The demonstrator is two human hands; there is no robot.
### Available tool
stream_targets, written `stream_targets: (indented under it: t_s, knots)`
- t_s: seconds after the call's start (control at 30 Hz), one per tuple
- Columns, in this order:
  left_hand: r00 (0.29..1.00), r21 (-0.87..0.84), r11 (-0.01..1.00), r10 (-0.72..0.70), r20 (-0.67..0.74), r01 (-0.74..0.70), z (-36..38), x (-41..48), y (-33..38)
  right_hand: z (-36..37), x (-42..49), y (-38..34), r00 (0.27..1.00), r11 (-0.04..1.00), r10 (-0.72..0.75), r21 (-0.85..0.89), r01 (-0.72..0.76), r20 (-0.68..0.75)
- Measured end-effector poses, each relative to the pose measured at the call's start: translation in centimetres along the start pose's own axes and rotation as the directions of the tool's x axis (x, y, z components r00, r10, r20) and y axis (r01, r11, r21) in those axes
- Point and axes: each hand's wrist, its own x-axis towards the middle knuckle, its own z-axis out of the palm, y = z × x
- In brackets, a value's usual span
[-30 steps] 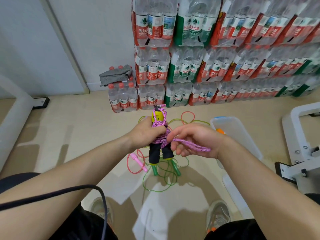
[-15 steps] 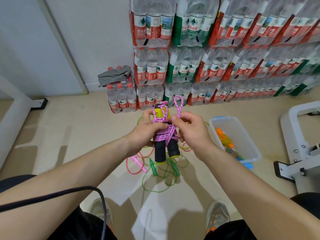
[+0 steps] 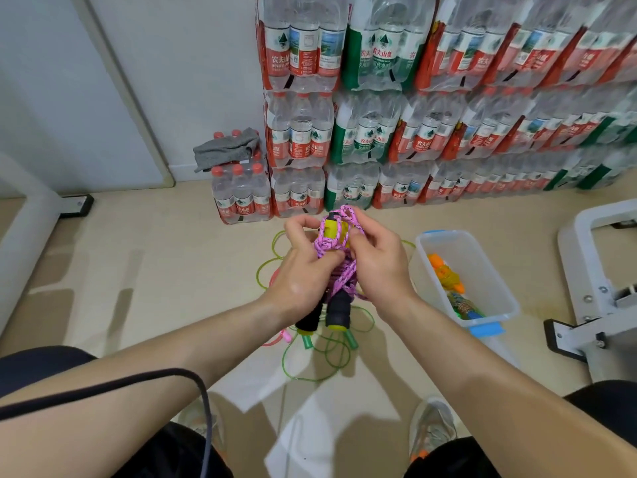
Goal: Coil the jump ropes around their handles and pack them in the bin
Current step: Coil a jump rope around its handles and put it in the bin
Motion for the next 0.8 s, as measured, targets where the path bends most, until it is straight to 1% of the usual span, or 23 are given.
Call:
stream_targets:
  t_s: [0.07,0.23,0.3,0.37,0.47,0.57,0.7,0.8]
  knots:
    - [1.000,0.006,1.000,0.026,-0.007,-0.026,0.1,-0.1,0.0,0.2,-0.4,-0.4,0.999,1.000,-0.012,0.005,0.012,-0.032]
    - [0.992,0.078,0.993,0.098,-0.074,-0.093,-0.3,0.4,-0.2,0.9,-0.8,-0.3,0.998,0.999,-0.050,-0.006,0.050,-0.045]
    - [0.988,0.096,0.988,0.130,-0.084,-0.122,-0.2,0.3,-0.3,0.8,-0.7,-0.1,0.992,0.998,-0.056,-0.016,0.054,-0.113]
    - [0.983,0.113,0.984,0.151,-0.102,-0.139,-0.1,0.3,-0.3,0.6,-0.4,0.1,0.976,0.998,-0.057,-0.012,0.056,-0.209]
    - [0.977,0.099,0.984,0.159,-0.140,-0.146,-0.2,0.6,-0.3,0.8,-0.1,0.3,0.959,1.000,0.006,-0.012,-0.009,-0.283]
    - [0.973,0.083,0.983,0.177,-0.151,-0.166,-0.2,0.8,-0.2,0.7,-0.1,0.5,0.961,0.995,0.089,-0.026,-0.099,-0.261]
    - [0.975,0.063,0.984,0.176,-0.133,-0.169,-0.3,1.0,-0.4,0.2,0.0,0.8,0.980,0.994,0.101,-0.022,-0.106,-0.174]
    - [0.982,0.040,0.988,0.156,-0.109,-0.152,-0.4,1.0,-0.6,-0.2,0.5,0.7,0.980,0.992,0.127,0.010,-0.127,-0.154]
